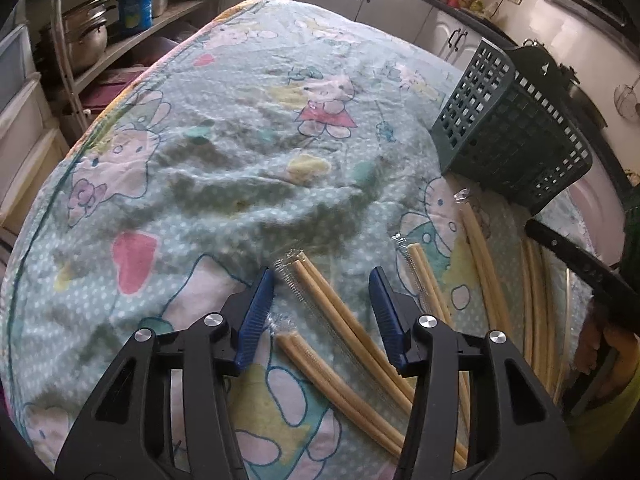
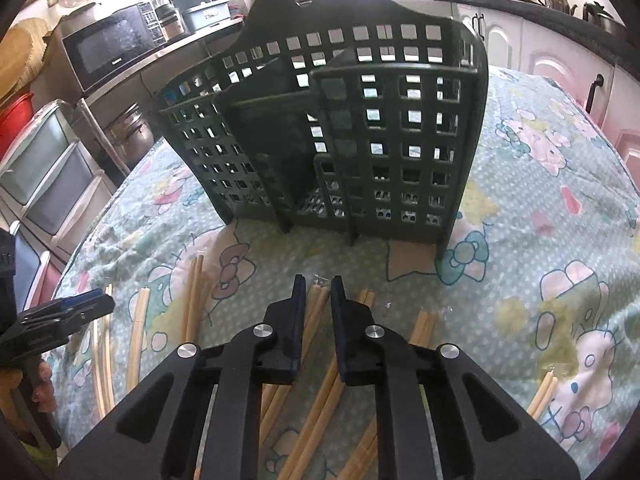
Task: Organize utensils
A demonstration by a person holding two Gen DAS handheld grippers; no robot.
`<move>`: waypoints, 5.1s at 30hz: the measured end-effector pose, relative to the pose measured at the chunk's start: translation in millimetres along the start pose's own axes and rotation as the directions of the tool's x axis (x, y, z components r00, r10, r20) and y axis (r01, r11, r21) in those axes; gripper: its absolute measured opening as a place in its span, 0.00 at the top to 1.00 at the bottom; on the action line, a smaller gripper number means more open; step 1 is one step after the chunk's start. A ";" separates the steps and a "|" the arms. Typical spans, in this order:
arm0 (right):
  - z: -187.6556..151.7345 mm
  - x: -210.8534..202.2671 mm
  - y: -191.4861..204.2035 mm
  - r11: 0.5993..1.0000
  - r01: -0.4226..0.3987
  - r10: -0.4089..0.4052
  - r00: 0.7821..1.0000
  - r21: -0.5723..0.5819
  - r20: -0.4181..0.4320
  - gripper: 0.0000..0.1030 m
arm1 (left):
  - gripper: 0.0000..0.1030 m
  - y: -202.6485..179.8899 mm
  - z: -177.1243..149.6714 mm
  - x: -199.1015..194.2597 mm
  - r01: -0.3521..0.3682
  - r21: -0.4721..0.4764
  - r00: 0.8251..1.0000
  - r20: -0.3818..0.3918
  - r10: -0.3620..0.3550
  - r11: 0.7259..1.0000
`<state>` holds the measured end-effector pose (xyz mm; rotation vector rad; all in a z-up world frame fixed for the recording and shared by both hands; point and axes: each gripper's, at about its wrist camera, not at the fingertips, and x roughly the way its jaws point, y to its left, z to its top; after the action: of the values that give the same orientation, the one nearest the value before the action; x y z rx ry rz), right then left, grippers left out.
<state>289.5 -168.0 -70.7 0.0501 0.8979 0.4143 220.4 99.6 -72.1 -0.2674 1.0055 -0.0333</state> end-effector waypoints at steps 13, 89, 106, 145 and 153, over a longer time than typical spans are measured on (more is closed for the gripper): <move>6.2 -33.5 -5.0 0.999 -0.034 0.037 0.997 -0.037 0.062 0.99 | 0.95 -26.3 16.7 -7.8 0.019 0.047 0.997 0.070 -0.022 0.999; 112.6 -195.0 -21.1 0.969 -0.233 0.245 0.872 -0.081 0.423 0.94 | 0.99 -186.8 173.4 -177.2 0.094 0.339 0.802 0.531 -0.273 0.936; 131.6 -150.4 -61.6 0.999 -0.041 0.017 0.790 0.024 0.613 0.94 | 0.99 -164.9 154.1 -109.8 0.089 0.286 0.836 0.499 -0.227 0.954; 89.2 -116.8 -73.4 0.993 -0.003 -0.064 0.839 0.121 0.540 0.71 | 0.76 -124.8 128.0 -78.1 0.120 0.188 0.896 0.402 -0.188 0.975; 72.5 -129.9 -64.3 0.996 -0.012 -0.033 0.871 0.089 0.490 0.57 | 0.64 -120.3 112.5 -85.0 0.134 0.179 0.901 0.388 -0.195 0.975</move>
<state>295.0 -265.9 58.3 0.2243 0.4099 0.3288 280.4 19.3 83.8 -0.2111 0.5613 -0.1996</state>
